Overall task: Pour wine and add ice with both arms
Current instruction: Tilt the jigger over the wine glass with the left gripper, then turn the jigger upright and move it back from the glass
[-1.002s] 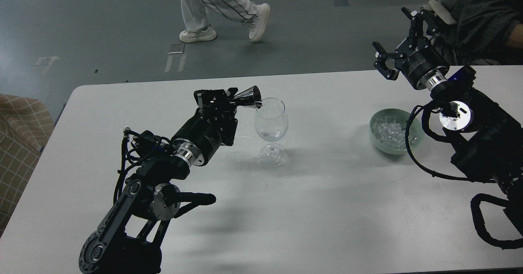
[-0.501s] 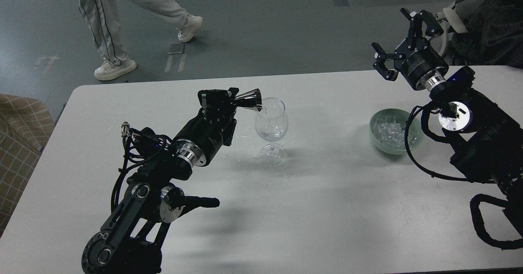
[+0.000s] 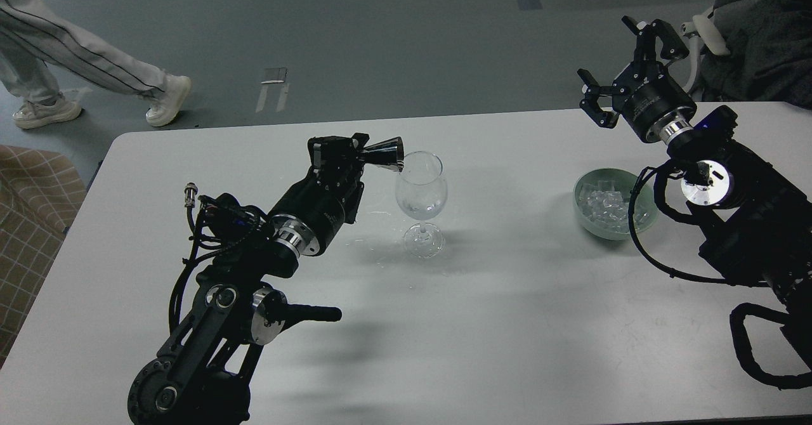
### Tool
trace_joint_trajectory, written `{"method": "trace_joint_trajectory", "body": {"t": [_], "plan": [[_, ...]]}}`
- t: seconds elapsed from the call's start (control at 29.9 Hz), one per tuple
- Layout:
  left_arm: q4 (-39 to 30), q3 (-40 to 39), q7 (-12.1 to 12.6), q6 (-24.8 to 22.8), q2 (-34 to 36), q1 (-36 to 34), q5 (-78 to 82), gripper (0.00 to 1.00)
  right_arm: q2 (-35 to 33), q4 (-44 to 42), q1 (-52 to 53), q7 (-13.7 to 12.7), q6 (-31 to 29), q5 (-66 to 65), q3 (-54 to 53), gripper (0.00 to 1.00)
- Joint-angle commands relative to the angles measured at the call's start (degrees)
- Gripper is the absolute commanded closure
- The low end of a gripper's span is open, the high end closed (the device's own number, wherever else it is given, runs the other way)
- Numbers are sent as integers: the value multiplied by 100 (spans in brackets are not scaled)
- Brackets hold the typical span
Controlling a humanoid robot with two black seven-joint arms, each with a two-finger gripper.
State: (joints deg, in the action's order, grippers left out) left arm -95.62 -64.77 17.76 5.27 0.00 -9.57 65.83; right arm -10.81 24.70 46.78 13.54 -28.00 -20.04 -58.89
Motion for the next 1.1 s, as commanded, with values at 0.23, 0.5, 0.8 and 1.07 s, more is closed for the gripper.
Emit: {"method": "trace_joint_trajectory", "body": {"t": [0.23,0.5,0.8,1.07], "plan": [[0,184,26,0,0,-150,237,100,-18,0,7,0,0,0,0,0],[0,202,26,-17,0,-159,605,100,-18,0,-2,0,0,0,0,0],[0,202,26,-114,0,-133,1089,100,-9,0,7,0,0,0,9,0],[-26,97,113,-141,0,-150,898,100,-9,0,-2,0,0,0,9,0]]}}
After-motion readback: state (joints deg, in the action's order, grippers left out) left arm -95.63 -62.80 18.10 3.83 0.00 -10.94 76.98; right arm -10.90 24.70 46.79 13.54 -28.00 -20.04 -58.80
